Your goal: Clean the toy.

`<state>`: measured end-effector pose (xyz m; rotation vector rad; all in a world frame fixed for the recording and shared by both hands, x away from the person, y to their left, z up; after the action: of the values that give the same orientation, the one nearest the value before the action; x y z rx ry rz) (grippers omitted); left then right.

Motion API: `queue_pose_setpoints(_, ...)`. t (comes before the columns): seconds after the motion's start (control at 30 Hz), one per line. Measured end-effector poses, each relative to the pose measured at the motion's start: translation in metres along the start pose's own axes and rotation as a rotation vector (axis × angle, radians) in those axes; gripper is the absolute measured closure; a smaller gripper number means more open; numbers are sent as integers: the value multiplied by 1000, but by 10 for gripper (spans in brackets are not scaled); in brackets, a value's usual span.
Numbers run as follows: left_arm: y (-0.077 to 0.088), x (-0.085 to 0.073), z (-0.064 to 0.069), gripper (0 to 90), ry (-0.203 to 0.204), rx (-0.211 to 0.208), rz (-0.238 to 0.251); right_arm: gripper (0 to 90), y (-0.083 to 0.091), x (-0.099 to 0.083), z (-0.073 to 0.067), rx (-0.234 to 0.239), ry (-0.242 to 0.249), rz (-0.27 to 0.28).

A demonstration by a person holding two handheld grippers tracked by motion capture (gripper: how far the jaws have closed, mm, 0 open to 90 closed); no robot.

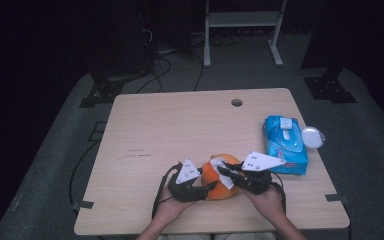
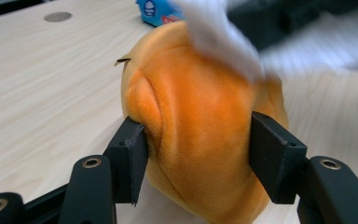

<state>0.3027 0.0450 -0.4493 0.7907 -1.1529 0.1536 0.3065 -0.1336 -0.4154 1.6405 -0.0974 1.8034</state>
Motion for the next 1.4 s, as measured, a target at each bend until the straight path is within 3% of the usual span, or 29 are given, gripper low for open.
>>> queue_pose_setpoints(0.07,0,-1,-3,419,7,-1,-1,812,5,-11,15,-35,-47,-12)
queue_pose_setpoints(0.17,-1,1,-2,358,20,-20,11,812,7,-22,21,-28,-95,-22)
queue_pose_setpoints(0.23,-2,2,-4,257,64,-46,5,812,7,-20,19,-28,-75,-24)
queue_pose_setpoints(0.27,-2,2,-6,218,108,-55,11,812,7,-20,17,-20,-78,-23)
queue_pose_setpoints(0.33,-2,2,-8,194,145,-62,8,812,5,-19,10,8,-85,-14)
queue_pose_setpoints(0.4,-2,1,-6,232,115,-38,9,812,1,-15,1,21,-61,-20)
queue_pose_setpoints(0.5,0,1,0,337,34,-3,19,812,-3,-6,-11,44,-28,-5)
queue_pose_setpoints(0.57,0,1,4,361,-7,16,17,812,-7,-2,-17,66,-9,8)
queue_pose_setpoints(0.6,1,1,3,373,-12,22,18,812,-9,0,-19,64,6,-1)
queue_pose_setpoints(0.63,2,0,2,393,-13,20,19,812,-9,0,-17,62,14,0)
queue_pose_setpoints(0.87,5,-6,-4,399,31,8,14,812,7,-21,17,-20,-106,-6)
queue_pose_setpoints(0.93,7,-5,-4,322,70,-12,16,812,7,-24,15,-14,-106,-10)
queue_pose_setpoints(1.0,7,-1,-5,216,96,-22,31,812,4,-21,6,-11,-71,-12)
queue_pose_setpoints(1.1,7,-1,-9,164,112,-22,20,811,-2,-14,-7,26,-31,11)
queue_pose_setpoints(1.13,7,-3,-10,172,106,-19,17,811,-3,-12,-10,32,-21,14)
queue_pose_setpoints(1.23,9,-5,-11,306,63,4,10,811,-5,-12,-9,36,-20,15)
queue_pose_setpoints(1.4,9,-9,-16,361,76,1,8,811,2,-30,19,-13,-125,-4)
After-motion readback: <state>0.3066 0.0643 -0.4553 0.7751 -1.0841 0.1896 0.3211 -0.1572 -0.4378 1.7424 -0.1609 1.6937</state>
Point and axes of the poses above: each handheld gripper's, and its own axes: y roughly backward along the jaws, x roughly out of its top, z roughly to its right, the point moved 4 cm from there along -y, roughly forward along the jaws, and after that the axes turned 11 degrees about y, right-handed, at the moved point
